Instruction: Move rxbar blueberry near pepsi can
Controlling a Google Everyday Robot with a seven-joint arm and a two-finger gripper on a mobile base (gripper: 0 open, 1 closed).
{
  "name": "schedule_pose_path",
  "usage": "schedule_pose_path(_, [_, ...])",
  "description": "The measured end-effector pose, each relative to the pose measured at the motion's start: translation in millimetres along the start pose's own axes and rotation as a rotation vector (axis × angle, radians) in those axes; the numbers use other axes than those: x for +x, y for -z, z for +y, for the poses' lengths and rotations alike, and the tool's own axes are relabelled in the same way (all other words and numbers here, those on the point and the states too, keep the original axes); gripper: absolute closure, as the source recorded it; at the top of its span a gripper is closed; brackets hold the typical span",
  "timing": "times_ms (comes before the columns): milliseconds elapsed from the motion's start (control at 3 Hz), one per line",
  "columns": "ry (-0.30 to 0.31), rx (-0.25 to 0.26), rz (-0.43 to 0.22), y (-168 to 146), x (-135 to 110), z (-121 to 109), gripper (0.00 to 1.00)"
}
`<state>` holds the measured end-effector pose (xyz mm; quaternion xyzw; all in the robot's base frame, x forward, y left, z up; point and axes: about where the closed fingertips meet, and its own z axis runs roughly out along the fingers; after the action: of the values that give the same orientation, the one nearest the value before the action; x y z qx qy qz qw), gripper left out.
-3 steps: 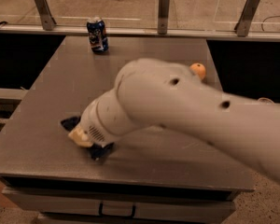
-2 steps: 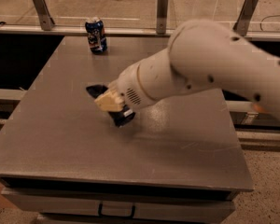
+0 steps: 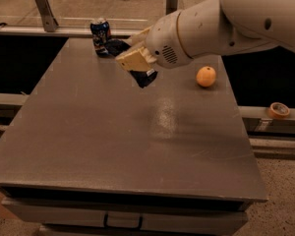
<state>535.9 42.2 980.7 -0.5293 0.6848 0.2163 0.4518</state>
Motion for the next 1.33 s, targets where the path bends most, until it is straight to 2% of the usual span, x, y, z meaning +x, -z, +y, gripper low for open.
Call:
schedule_pose_path(333, [0.000,0.000,0.000,0,0,0,1.00])
schedule_pose_path(667, [0.045,0.015,-0.013,-7,-5,-16,1.00])
schedule_pose_path(1000, [0.161,0.037,-0.045,-19,-23,-58,1.00])
schedule_pose_path(1333, [0.156,0.045,-0.055,-24,-22,-60,1.00])
